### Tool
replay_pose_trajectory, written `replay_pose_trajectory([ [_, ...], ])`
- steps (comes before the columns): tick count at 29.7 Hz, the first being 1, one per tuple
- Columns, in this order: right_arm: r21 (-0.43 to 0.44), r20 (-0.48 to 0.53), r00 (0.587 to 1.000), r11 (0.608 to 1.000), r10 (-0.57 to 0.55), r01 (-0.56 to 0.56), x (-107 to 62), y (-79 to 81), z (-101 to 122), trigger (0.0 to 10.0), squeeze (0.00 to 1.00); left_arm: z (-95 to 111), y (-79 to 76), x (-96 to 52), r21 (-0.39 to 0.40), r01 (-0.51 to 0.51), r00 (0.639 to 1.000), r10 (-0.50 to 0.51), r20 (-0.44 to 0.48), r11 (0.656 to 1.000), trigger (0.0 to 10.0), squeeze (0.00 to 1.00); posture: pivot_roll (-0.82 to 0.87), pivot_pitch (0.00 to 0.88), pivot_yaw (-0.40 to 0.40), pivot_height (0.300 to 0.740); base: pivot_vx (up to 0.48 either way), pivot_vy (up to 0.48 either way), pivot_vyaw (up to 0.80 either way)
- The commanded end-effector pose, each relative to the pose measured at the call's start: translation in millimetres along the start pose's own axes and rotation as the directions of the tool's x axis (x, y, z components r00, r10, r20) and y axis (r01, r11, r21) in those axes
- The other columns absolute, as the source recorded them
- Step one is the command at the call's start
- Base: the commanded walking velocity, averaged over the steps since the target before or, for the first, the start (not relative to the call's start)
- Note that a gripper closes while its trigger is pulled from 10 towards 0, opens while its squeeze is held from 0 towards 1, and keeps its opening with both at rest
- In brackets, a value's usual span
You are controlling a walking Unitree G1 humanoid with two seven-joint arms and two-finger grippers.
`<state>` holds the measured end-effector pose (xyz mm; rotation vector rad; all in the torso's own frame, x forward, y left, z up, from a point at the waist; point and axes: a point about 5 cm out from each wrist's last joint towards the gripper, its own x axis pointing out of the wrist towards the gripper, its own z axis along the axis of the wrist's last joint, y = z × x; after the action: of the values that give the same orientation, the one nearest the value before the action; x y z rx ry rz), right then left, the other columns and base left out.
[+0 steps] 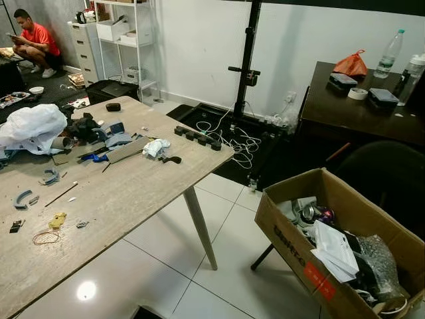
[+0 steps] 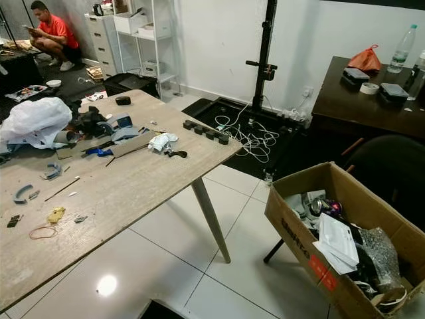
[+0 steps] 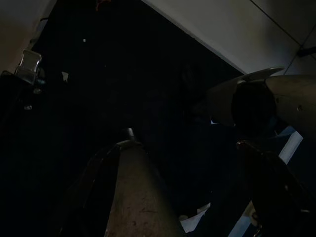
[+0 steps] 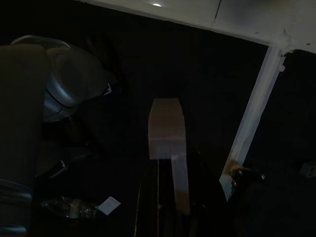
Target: Picking trash to rubbish bin
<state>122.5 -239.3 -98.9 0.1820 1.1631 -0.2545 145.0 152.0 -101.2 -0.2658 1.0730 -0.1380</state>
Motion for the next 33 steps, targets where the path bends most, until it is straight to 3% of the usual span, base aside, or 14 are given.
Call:
replay_pose_trajectory([
  [1, 0.0, -0.016, 1.0, 1.0, -0.005, 0.005, -0.3, -0.4, -5.2, 10.0, 0.0, -6.5, 1.0, -0.9, -0.015, -0.011, 1.0, 0.011, -0.02, 1.0, 10.0, 0.0, -0.15, 0.102, 0.018, 0.74, 0.0, 0.0, 0.0],
  [11, 0.002, -0.018, 1.0, 1.0, -0.001, 0.001, -0.1, 0.6, -5.6, 10.0, 0.0, -7.4, 2.0, -1.2, -0.011, -0.016, 0.999, 0.015, -0.032, 1.0, 10.0, 0.0, -0.15, 0.103, 0.019, 0.74, 0.0, 0.0, 0.0],
  [17, -0.025, -0.024, 1.0, 1.0, 0.004, -0.005, 0.0, 1.5, -5.8, 10.0, 0.0, -7.7, 2.8, -1.2, -0.034, -0.027, 0.999, 0.026, -0.034, 0.999, 10.0, 0.0, -0.15, 0.101, 0.022, 0.74, -0.32, 0.0, 0.0],
  [33, -0.02, -0.046, 0.999, 1.0, 0.018, -0.019, -0.1, 2.9, -9.9, 10.0, 0.0, -7.9, 2.7, -1.1, -0.019, -0.031, 0.999, 0.03, -0.04, 0.999, 10.0, 0.0, -0.15, 0.103, 0.02, 0.74, 0.0, 0.0, -0.79],
])
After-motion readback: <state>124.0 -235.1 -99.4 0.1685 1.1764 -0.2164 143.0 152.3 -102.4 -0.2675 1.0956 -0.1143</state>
